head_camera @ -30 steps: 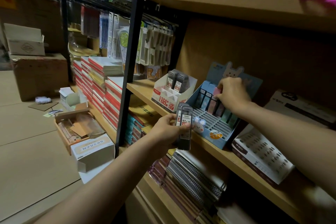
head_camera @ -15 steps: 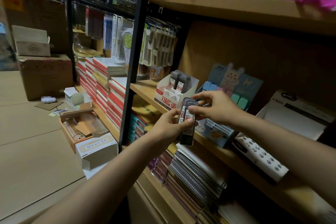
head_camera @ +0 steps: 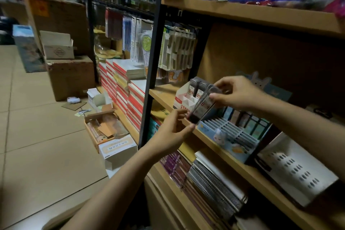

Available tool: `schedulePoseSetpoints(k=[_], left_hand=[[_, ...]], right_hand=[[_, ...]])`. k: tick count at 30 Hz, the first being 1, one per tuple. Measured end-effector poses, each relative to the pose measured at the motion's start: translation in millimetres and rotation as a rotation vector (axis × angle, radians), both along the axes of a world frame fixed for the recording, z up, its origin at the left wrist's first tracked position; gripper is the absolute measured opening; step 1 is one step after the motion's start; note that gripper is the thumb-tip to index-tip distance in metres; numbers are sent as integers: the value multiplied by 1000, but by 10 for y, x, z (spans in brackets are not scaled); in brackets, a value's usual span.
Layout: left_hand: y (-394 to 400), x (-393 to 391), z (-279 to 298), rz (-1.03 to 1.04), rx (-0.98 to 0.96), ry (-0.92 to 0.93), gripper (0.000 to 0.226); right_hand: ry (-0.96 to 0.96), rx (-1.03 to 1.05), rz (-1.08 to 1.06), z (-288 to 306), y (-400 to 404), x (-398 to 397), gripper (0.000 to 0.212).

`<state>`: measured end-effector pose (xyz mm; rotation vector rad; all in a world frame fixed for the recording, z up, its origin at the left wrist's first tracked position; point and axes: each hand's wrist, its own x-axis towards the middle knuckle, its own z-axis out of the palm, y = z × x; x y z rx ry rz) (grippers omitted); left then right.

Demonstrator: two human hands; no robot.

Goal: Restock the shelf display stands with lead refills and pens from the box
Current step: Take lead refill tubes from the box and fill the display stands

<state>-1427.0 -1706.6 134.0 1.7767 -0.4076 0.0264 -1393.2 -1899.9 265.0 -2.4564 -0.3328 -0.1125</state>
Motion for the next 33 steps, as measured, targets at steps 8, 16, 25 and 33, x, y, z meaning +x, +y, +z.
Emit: schedulePoseSetpoints(k=[8, 16, 25, 33], left_hand=[[-71, 250, -152, 237, 343, -219, 52], [-509, 750, 76, 164, 762, -294, 66], [-525, 798, -28, 203, 918, -400, 72], [-515, 783, -43, 213, 919, -411, 72]], right_hand=[[-200, -120, -319, 209, -163, 600, 28], [-110, -331, -348, 104, -160, 943, 25], [-192, -354, -208, -23, -113, 1057, 16], [-133, -361, -229, -168, -110, 1051, 17]])
